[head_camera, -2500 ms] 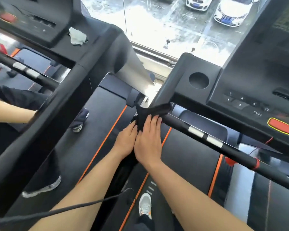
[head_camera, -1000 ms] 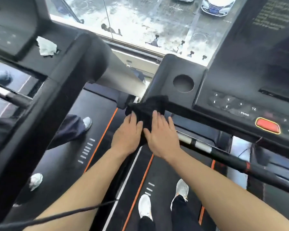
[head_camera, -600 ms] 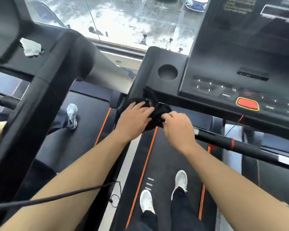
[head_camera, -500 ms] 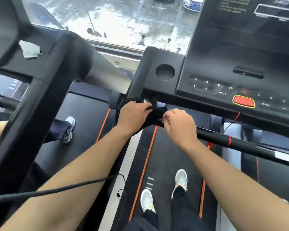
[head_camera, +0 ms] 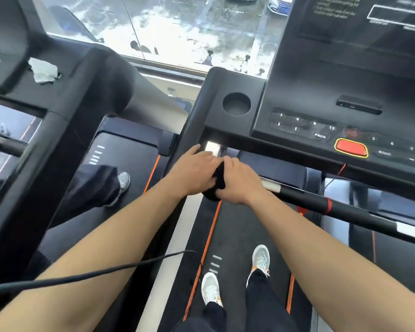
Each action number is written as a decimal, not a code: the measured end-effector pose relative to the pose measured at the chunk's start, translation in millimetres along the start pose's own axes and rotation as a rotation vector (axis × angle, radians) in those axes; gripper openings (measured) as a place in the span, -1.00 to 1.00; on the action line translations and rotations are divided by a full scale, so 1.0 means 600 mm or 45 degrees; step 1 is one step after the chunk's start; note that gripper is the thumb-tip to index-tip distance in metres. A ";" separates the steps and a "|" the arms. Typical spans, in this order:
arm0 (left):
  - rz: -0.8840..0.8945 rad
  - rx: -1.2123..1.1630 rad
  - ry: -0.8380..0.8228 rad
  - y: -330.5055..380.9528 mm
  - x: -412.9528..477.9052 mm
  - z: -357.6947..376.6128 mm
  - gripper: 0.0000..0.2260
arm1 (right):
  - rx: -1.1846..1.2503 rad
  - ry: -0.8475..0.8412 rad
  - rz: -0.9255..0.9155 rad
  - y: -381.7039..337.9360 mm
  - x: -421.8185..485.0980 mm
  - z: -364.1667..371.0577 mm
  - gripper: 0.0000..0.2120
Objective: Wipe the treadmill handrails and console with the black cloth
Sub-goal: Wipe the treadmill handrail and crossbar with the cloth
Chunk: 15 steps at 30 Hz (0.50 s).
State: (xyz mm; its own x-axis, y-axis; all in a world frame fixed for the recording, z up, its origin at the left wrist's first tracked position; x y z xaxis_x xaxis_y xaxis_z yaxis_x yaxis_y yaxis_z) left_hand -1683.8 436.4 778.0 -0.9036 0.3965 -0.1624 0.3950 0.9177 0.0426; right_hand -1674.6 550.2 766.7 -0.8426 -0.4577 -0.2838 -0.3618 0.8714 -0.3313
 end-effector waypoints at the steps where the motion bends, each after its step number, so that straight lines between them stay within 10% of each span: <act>1: 0.031 0.129 0.003 -0.013 0.001 -0.003 -0.61 | -0.032 -0.007 -0.026 -0.004 0.018 0.001 -0.38; 5: -0.013 0.388 -0.022 -0.061 0.000 -0.011 -0.62 | 0.081 -0.027 -0.104 -0.038 0.084 0.001 -0.25; 15: -0.140 -0.116 0.287 0.021 -0.039 0.029 -0.54 | -0.303 0.215 -0.215 0.006 0.020 0.016 -0.48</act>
State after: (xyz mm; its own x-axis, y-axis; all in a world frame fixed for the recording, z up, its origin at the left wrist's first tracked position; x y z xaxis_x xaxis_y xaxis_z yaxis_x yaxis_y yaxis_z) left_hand -1654.8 438.3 765.3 -0.9585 0.2804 0.0525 0.2849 0.9501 0.1268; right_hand -1682.2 546.0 753.2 -0.8096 -0.5811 -0.0831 -0.5685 0.8114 -0.1356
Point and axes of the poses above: each hand's wrist, its own x-axis towards the middle knuckle, its own z-axis out of the palm, y = z × x, the point moved 5 cm from there along x, towards the middle knuckle, and after that the axes turned 8 degrees about -z, right-handed, at the moved point
